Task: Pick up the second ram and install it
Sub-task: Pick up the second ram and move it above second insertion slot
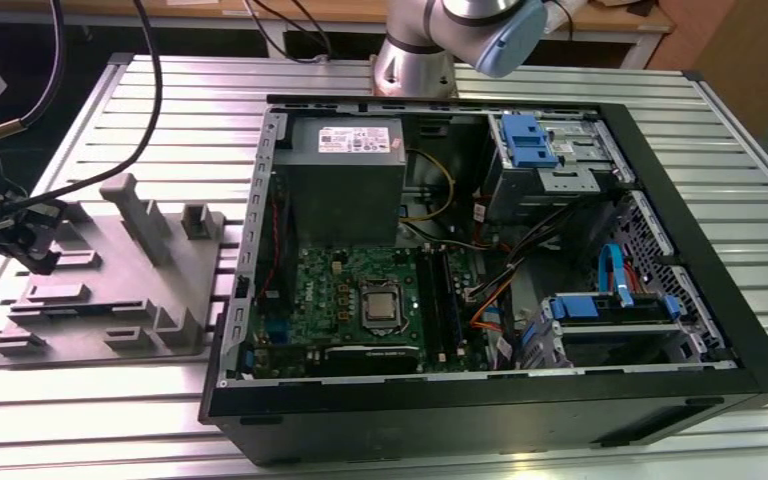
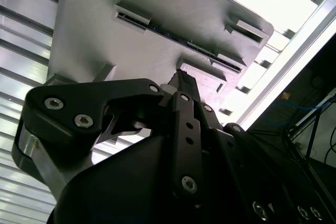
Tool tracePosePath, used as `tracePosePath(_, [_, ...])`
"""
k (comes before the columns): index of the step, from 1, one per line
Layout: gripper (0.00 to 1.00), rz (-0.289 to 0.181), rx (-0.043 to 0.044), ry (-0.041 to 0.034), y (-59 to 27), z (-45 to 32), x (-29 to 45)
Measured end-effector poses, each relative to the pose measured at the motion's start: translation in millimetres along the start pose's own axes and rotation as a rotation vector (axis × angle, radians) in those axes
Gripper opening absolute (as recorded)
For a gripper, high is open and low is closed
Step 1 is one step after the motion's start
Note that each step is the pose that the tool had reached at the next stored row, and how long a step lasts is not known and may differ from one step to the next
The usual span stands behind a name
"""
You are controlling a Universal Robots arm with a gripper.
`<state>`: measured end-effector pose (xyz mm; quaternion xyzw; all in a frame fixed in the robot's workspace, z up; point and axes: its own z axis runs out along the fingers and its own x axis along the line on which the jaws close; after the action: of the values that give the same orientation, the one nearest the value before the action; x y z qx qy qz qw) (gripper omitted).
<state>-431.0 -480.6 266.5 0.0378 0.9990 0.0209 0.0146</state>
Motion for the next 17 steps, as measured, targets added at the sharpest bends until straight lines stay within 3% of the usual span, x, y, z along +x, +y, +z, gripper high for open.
tracePosePath(4, [0.07, -0.022, -0.0005, 0.0010, 0.0, 0.1, 0.1])
tracePosePath(17, [0.07, -0.258, -0.0071, 0.0111, -0.1, 2.7, 0.1])
